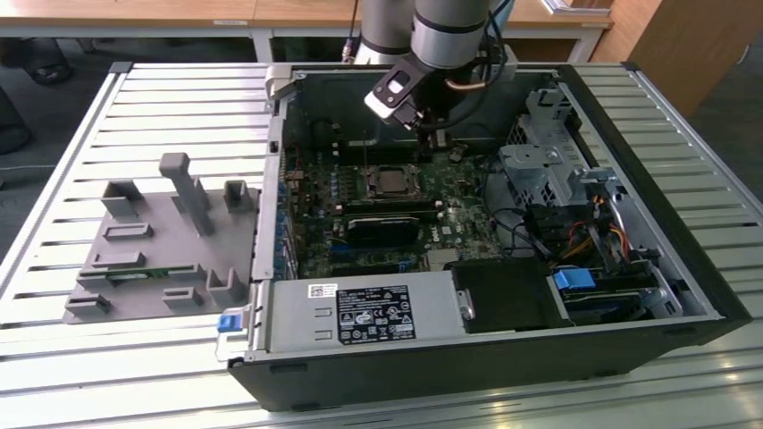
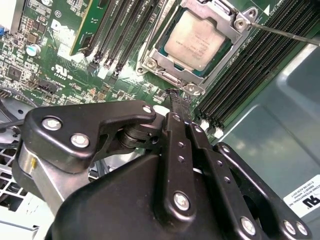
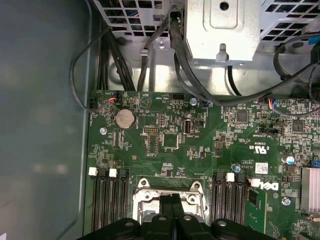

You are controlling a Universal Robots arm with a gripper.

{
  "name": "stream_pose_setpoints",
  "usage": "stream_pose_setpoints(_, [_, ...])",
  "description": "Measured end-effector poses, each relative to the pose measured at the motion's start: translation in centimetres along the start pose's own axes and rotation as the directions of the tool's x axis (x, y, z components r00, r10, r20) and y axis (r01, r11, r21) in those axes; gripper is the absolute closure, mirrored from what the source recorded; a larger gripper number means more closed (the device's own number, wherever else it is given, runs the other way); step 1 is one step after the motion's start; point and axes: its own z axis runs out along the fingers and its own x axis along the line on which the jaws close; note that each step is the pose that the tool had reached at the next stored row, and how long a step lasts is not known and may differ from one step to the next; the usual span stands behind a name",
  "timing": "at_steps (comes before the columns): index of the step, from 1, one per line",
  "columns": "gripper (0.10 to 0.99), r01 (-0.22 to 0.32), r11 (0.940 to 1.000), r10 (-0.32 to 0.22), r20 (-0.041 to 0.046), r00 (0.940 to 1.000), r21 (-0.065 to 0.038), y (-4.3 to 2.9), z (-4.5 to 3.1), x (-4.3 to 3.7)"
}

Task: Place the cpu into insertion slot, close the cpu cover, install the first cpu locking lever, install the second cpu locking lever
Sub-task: 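Close the cpu cover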

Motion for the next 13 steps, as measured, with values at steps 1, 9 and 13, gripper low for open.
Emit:
stream_pose_setpoints(1, [0.98, 0.0, 1.0, 0.0, 0.0001, 1.0, 0.0, -0.02, 0.04, 0.0])
stream_pose_setpoints(9, [0.98, 0.0, 1.0, 0.0, -0.0009, 1.0, 0.0, -0.26, 0.68, -0.03])
stream_pose_setpoints(13, [0.98, 0.0, 1.0, 0.0, -0.0008, 1.0, 0.0, -1.44, 0.83, -0.02])
